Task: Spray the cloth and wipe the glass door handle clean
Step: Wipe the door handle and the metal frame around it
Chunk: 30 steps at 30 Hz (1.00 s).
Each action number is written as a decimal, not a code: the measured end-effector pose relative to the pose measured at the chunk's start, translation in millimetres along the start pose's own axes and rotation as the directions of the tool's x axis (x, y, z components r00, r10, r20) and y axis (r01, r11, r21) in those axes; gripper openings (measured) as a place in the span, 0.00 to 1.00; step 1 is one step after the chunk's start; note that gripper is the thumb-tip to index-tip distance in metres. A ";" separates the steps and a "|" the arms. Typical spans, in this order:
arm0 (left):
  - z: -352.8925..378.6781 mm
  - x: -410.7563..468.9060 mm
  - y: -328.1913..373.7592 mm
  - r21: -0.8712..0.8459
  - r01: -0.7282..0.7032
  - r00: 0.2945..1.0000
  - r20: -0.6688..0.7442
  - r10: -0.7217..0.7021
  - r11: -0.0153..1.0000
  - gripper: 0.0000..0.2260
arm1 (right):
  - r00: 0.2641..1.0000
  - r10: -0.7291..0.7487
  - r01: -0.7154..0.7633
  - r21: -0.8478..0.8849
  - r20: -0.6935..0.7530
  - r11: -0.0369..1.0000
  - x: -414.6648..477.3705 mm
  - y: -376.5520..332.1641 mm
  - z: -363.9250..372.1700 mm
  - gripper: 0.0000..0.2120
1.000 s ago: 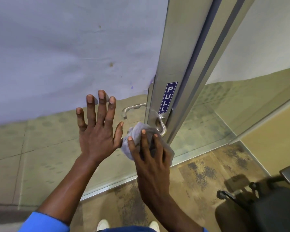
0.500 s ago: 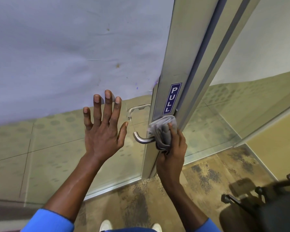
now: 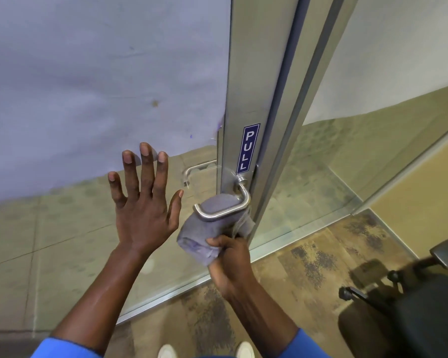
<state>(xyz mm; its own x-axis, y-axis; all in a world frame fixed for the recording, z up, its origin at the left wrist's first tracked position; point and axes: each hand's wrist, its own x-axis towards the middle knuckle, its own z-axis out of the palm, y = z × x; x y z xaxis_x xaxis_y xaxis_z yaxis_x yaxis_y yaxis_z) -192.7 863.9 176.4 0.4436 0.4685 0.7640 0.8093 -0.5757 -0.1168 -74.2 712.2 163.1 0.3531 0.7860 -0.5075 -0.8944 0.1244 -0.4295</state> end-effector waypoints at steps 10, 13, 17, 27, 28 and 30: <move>-1.9 0.1 -1.1 -0.005 -0.009 1.000 0.013 0.009 1.000 0.48 | 0.991 0.128 -0.130 0.088 0.028 0.988 9.1 -22.7 -27.2 0.30; 0.1 -0.7 -2.4 0.001 -0.012 1.000 0.016 0.012 1.000 0.47 | 1.000 -0.001 0.000 0.044 0.012 0.999 15.3 -39.1 -36.4 0.30; -0.3 -0.9 -2.5 -0.004 -0.014 1.000 0.023 0.014 1.000 0.46 | 0.937 -0.288 0.242 -0.230 -0.196 0.943 21.5 -44.4 -50.0 0.26; -7.5 1.6 -0.3 -0.030 -0.015 0.999 0.039 0.017 0.999 0.49 | 0.620 -0.690 0.458 -0.541 -0.374 0.705 36.2 -22.7 -72.4 0.30; -8.2 1.6 -0.4 -0.031 -0.017 0.999 0.037 0.018 0.999 0.50 | 0.619 -0.704 0.467 -0.559 -0.348 0.686 40.1 -21.5 -67.6 0.28; -8.1 1.6 -0.7 -0.031 -0.017 0.999 0.027 0.018 0.999 0.50 | 0.627 -0.727 0.477 -0.599 -0.281 0.643 51.7 -15.8 -54.2 0.26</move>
<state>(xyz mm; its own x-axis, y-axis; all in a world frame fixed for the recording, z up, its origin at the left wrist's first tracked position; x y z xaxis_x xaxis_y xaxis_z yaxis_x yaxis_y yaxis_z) -195.7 859.6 182.8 0.4681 0.4760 0.7445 0.7894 -0.6040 -0.1100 -27.0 718.1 103.2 0.9484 0.2325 -0.2157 -0.2422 0.0919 -0.9659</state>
